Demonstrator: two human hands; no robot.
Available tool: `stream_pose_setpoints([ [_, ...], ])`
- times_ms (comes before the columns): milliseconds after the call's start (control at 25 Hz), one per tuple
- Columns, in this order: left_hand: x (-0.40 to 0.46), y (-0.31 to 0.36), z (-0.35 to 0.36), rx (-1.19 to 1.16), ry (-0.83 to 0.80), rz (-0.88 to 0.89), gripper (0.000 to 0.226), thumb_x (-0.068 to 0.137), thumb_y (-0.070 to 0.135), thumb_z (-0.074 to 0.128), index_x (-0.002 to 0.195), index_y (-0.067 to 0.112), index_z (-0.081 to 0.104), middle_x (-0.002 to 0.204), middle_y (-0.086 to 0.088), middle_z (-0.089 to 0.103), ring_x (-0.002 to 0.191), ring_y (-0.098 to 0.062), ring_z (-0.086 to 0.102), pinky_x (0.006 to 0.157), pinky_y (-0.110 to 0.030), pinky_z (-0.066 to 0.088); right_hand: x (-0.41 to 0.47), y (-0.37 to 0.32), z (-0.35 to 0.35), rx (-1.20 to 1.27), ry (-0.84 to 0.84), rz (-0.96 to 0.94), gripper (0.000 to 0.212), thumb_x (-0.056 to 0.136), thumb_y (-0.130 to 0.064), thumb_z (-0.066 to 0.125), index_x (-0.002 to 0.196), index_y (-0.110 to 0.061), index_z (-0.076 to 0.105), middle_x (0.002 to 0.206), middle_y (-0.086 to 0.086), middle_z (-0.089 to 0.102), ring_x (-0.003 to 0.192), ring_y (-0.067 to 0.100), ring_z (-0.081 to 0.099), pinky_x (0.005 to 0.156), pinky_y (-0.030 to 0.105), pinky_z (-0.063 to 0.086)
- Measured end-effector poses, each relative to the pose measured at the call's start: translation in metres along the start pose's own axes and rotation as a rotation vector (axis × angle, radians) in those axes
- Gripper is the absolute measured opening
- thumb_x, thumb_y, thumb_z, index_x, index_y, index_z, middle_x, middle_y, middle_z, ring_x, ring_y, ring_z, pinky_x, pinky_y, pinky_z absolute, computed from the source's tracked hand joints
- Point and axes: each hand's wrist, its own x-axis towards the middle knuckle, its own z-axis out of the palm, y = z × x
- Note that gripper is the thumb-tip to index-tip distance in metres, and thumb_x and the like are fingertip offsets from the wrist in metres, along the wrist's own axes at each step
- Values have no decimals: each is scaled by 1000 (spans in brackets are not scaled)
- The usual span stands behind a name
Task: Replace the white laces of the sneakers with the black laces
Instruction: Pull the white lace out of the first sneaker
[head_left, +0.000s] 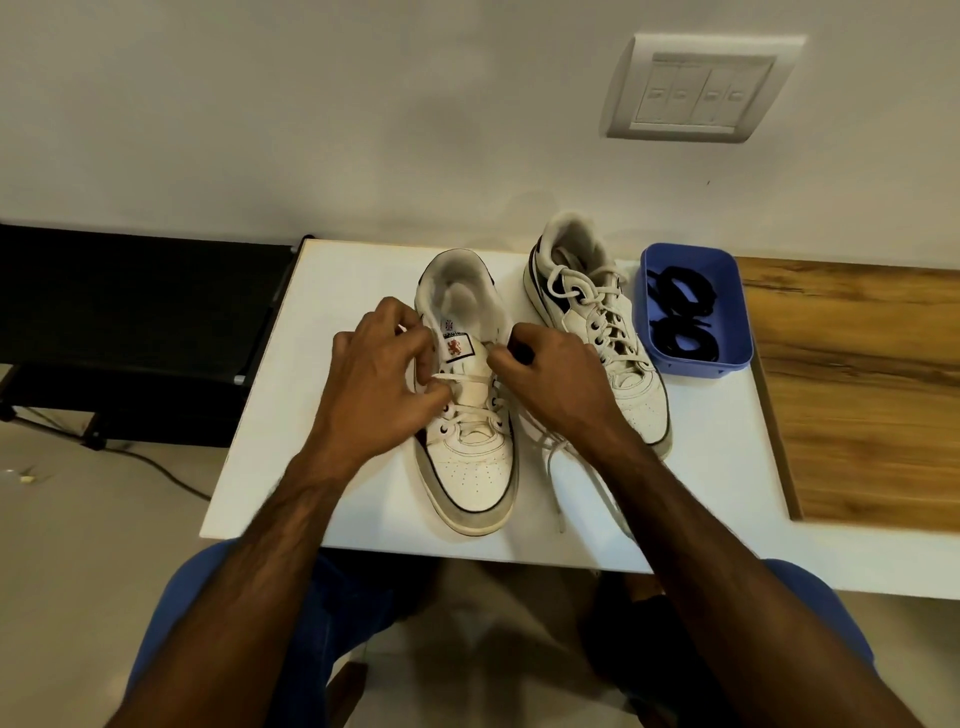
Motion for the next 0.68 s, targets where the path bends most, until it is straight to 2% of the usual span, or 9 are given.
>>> stream_pose_setpoints([
  [80,-1,-6,-3,20,13,-16,22,73,39,71,79,24,56,105,9,44,100,-11,47,88,-36,28,1,2,-2,44,-38,19,35,93,-41,55,66,-19,50,61,-7,53,59,11,48,76,34,36],
  [240,-2,7,6,87,-9,101,34,78,43,71,108,29,64,114,5,49,109,-17,49,89,-39,33,1,5,-3,105,-65,10,34,94,-36,54,66,-18,48,60,-6,50,59,14,46,74,33,34],
  [320,-3,13,14,109,-17,166,28,83,42,76,107,28,69,113,3,52,108,-19,50,88,-38,31,2,7,-1,128,-70,4,33,93,-36,53,66,-18,48,59,-6,49,59,14,45,73,34,33],
  [440,-2,13,17,130,47,188,11,88,31,74,96,24,71,110,1,53,105,-21,52,87,-35,26,3,9,0,136,-70,-1,33,92,-38,52,67,-18,49,60,-5,51,60,15,47,72,34,35],
  [520,0,7,10,124,145,100,11,85,31,72,90,22,69,107,2,52,105,-20,51,87,-33,22,2,11,0,131,-77,-5,34,93,-41,50,70,-16,54,64,-3,55,62,16,50,74,35,38],
  [600,1,-4,-4,103,282,-70,12,81,29,73,84,20,66,104,1,52,104,-20,51,87,-32,21,2,12,0,131,-83,-12,36,92,-44,48,73,-15,56,66,-2,59,63,17,53,74,35,39],
  [680,1,-13,-13,75,330,-204,13,80,25,74,84,18,64,107,-1,52,106,-23,52,91,-35,24,2,12,0,129,-81,-18,35,93,-43,48,71,-17,54,64,-4,57,62,16,52,73,34,37],
])
